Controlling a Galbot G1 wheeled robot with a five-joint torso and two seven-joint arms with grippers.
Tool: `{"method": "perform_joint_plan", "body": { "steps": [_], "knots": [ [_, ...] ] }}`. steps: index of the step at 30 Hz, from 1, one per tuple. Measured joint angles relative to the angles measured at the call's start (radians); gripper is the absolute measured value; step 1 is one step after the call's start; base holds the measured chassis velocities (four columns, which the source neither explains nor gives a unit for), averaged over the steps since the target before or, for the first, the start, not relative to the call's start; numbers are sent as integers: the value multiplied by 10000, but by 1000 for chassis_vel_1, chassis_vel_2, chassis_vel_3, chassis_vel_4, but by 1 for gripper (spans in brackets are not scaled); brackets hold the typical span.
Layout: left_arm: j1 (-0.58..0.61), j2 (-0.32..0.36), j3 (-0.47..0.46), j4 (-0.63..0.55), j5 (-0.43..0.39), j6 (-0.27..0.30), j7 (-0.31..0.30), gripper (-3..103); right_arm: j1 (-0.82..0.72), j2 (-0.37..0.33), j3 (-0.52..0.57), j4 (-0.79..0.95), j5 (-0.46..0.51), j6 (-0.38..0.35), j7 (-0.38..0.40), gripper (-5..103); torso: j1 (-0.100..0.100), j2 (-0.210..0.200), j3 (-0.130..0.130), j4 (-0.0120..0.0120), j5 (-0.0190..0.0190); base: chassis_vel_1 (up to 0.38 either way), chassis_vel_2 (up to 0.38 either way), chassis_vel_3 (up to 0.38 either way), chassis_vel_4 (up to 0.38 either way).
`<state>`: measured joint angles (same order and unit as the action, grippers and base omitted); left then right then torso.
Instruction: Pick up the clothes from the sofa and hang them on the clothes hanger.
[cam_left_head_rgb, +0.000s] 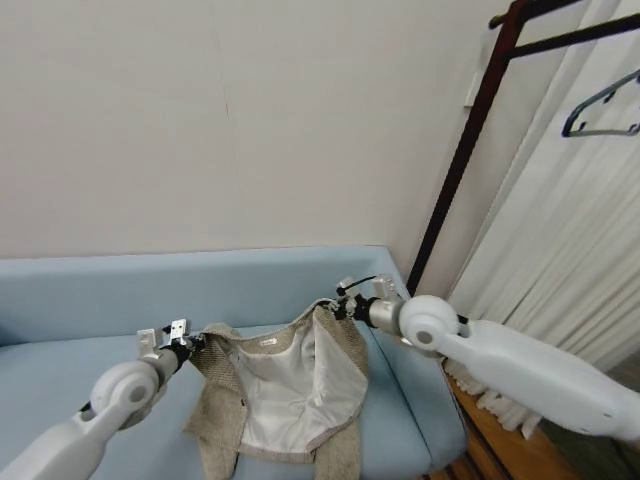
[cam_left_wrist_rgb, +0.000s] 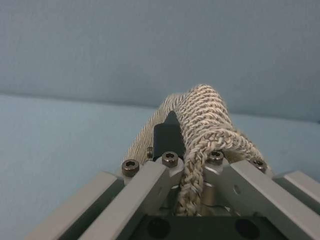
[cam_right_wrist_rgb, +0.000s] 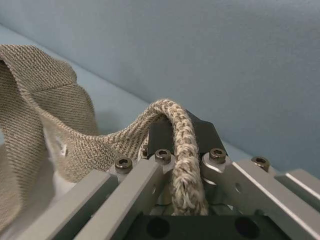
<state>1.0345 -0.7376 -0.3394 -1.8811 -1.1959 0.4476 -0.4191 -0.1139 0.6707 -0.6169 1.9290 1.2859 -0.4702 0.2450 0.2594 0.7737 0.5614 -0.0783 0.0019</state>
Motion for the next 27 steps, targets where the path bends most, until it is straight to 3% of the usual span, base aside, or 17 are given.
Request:
{"method": "perform_joint_plan", "body": {
  "steps": [3,7,14,23,27],
  "knots": [
    [-1056,-474,935,1253,694,-517,182,0,-263,619,-28,-1180,-1145,401,-318,1,2,-1,1,-2,-11,0,0,0,0],
    [-2075,-800,1702,2307,925,-685,234,0,-428,1144,41,-2186,-1899,698,-580,1,2,-1,2,5,-3,0,0,0,0],
    [-3922,-1465,3187,4047,1099,-761,385,0,-773,2189,372,-4037,-3220,1292,-1094,1,1,-1,1,4,-2,0,0,0,0],
    [-5238,-2624,3990,6506,1627,-586,536,0,-983,2997,559,-6076,-4447,1722,-1508,-1,1,-1,1,6,-5,0,0,0,0],
    [-5578,-3110,4260,7477,1968,-544,773,11,-985,3204,552,-7029,-5033,1984,-1802,15,1,-1,1,4,-3,0,0,0,0]
  ]
}}
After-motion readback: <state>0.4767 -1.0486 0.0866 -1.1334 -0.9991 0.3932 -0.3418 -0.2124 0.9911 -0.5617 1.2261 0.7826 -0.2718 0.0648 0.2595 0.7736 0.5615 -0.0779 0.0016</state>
